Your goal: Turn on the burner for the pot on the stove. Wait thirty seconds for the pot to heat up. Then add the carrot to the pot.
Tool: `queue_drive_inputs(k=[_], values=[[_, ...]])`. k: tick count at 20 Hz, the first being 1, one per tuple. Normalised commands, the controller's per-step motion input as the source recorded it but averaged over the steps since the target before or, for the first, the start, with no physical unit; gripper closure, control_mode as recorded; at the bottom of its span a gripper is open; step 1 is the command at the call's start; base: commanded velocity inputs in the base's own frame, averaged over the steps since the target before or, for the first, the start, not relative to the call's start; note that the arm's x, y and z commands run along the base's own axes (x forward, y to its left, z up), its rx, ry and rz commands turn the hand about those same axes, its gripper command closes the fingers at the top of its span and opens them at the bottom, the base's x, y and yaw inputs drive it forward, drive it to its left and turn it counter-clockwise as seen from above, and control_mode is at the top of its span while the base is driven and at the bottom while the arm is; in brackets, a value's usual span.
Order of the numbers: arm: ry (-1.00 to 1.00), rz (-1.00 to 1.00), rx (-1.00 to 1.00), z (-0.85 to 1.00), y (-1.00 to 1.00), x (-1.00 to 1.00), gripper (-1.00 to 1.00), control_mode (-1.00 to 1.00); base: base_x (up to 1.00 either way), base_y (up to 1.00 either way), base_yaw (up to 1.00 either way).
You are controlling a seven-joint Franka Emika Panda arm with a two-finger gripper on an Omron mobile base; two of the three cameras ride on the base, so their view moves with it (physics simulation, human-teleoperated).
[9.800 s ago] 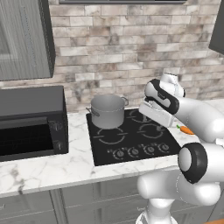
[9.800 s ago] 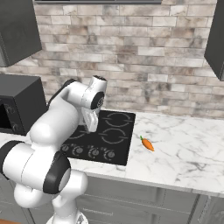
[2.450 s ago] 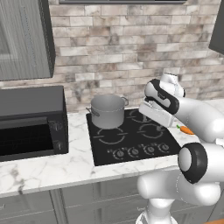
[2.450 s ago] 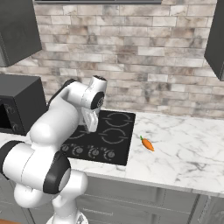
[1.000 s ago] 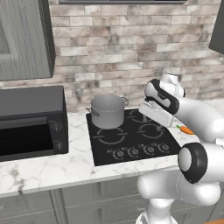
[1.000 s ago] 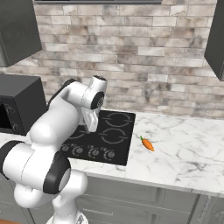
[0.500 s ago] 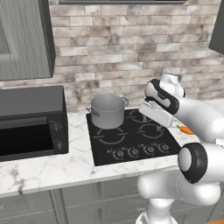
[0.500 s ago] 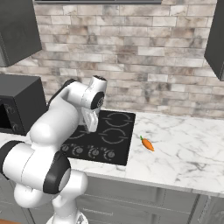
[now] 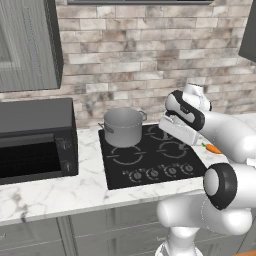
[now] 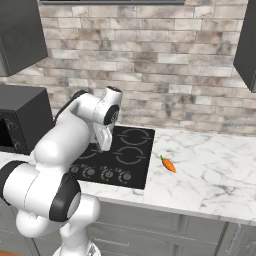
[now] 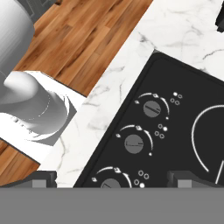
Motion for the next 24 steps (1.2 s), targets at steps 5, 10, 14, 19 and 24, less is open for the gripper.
queue_drive_inputs(k=[5, 10, 14, 19, 24], values=[[0.0, 0.0, 0.0, 0.0, 0.0, 0.0, -1.0, -1.0, 0.0, 0.0, 0.0], [0.0, 0.0, 0.0, 0.0, 0.0, 0.0, -1.0, -1.0, 0.0, 0.0, 0.0], [0.0, 0.0, 0.0, 0.0, 0.0, 0.0, -1.0, -1.0, 0.0, 0.0, 0.0], [0.0, 0.0, 0.0, 0.0, 0.0, 0.0, -1.0, -1.0, 0.0, 0.0, 0.0], [0.0, 0.0, 0.0, 0.0, 0.0, 0.0, -1.0, -1.0, 0.0, 0.0, 0.0]])
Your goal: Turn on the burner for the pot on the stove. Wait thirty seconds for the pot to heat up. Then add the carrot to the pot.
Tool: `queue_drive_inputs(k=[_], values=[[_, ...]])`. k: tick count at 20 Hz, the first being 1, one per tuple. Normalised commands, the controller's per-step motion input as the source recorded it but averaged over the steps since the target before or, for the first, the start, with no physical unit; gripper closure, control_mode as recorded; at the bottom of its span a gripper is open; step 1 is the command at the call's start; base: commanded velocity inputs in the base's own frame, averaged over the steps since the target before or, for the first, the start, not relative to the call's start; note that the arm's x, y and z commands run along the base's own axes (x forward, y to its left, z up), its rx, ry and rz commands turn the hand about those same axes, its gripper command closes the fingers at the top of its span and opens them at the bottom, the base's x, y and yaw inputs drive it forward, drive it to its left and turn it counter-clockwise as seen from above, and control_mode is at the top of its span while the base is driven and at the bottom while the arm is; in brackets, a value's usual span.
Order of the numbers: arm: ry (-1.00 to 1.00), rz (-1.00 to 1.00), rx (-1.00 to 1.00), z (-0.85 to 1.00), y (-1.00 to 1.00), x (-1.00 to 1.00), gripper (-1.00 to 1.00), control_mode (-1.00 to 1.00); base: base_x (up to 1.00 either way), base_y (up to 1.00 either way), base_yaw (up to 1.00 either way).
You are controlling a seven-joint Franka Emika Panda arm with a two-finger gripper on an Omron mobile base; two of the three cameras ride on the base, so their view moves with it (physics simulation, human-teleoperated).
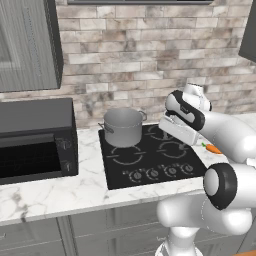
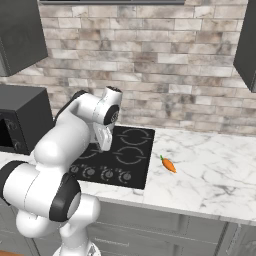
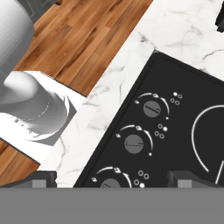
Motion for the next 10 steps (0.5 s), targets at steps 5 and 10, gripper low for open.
queue_drive_inputs(k=[5, 10], values=[[0.0, 0.0, 0.0, 0.0, 0.0, 0.0, -1.0, -1.0, 0.0, 0.0, 0.0], [0.0, 0.0, 0.0, 0.0, 0.0, 0.0, -1.0, -1.0, 0.0, 0.0, 0.0]])
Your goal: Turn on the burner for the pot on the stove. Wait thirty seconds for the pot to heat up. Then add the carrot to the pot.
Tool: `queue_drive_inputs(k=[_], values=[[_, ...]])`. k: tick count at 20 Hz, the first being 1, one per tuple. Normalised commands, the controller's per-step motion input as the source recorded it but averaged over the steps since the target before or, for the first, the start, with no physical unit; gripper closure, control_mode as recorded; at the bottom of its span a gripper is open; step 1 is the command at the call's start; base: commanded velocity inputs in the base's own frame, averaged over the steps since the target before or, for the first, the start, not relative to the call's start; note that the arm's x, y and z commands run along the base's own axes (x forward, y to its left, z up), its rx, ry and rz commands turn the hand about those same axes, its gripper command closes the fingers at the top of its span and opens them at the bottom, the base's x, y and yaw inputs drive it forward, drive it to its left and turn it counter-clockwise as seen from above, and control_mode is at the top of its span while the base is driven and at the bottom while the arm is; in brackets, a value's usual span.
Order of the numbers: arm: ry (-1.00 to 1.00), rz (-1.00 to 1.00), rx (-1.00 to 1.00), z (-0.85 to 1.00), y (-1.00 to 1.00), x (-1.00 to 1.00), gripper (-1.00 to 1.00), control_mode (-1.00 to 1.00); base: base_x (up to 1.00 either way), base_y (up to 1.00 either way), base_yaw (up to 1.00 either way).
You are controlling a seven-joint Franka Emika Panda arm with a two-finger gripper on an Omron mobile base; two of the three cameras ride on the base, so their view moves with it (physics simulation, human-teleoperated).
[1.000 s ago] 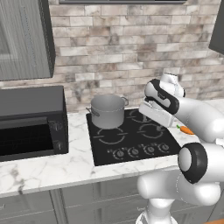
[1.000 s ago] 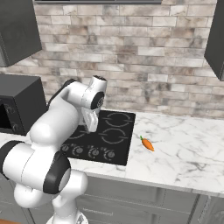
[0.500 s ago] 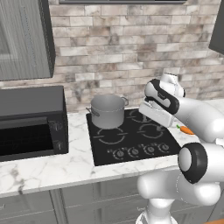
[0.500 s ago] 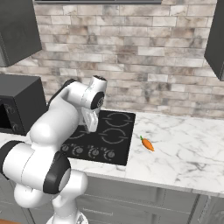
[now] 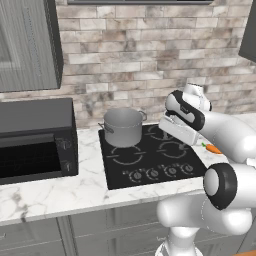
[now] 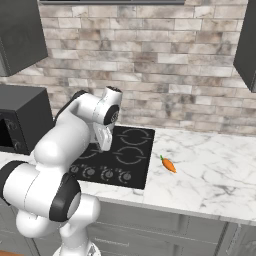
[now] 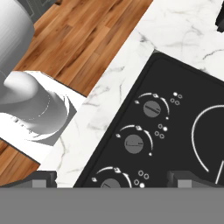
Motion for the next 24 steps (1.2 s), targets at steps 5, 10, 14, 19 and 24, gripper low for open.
queue_drive_inputs(k=[5, 10, 14, 19, 24], values=[[0.0, 0.0, 0.0, 0.0, 0.0, 0.0, -1.0, -1.0, 0.0, 0.0, 0.0], [0.0, 0.0, 0.0, 0.0, 0.0, 0.0, -1.0, -1.0, 0.0, 0.0, 0.0], [0.0, 0.0, 0.0, 0.0, 0.0, 0.0, -1.0, -1.0, 0.0, 0.0, 0.0], [0.0, 0.0, 0.0, 0.0, 0.0, 0.0, -1.0, -1.0, 0.0, 0.0, 0.0], [0.0, 0.0, 0.0, 0.0, 0.0, 0.0, -1.0, -1.0, 0.0, 0.0, 0.0]])
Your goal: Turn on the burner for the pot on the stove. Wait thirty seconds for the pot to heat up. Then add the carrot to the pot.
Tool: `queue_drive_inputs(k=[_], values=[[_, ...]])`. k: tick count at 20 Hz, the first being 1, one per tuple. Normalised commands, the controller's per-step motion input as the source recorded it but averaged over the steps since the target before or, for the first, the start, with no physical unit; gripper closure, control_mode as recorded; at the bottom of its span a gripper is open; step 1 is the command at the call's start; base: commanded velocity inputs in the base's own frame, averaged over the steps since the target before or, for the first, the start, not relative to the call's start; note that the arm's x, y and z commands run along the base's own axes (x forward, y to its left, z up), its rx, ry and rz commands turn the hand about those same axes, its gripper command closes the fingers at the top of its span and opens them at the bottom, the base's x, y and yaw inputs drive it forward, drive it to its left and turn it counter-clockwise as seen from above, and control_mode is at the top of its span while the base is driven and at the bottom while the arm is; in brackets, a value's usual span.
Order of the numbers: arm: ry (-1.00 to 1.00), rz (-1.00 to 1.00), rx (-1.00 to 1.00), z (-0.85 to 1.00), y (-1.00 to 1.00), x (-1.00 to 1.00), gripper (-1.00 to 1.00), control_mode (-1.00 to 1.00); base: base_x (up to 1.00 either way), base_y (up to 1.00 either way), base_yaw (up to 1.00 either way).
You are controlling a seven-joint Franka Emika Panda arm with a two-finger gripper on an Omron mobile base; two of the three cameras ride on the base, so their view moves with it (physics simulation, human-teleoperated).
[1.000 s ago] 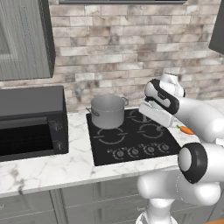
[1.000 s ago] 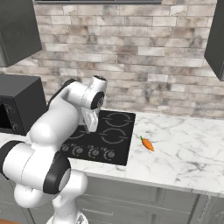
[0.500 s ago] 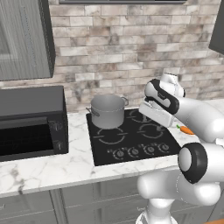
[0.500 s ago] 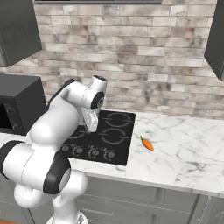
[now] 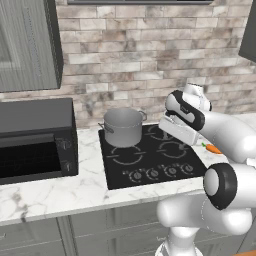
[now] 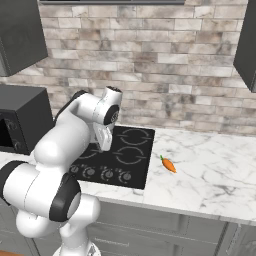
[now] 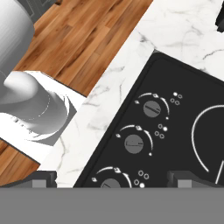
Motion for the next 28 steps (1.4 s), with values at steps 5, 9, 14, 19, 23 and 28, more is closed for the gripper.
queue_drive_inputs(k=[5, 9, 14, 19, 23, 28], values=[[0.0, 0.0, 0.0, 0.0, 0.0, 0.0, -1.0, -1.0, 0.0, 0.0, 0.0], [0.0, 0.0, 0.0, 0.0, 0.0, 0.0, -1.0, -1.0, 0.0, 0.0, 0.0], [0.0, 0.0, 0.0, 0.0, 0.0, 0.0, -1.0, -1.0, 0.0, 0.0, 0.0], [0.0, 0.0, 0.0, 0.0, 0.0, 0.0, -1.0, -1.0, 0.0, 0.0, 0.0], [0.0, 0.0, 0.0, 0.0, 0.0, 0.0, -1.0, -1.0, 0.0, 0.0, 0.0], [0.0, 0.0, 0.0, 0.0, 0.0, 0.0, -1.0, -1.0, 0.0, 0.0, 0.0]])
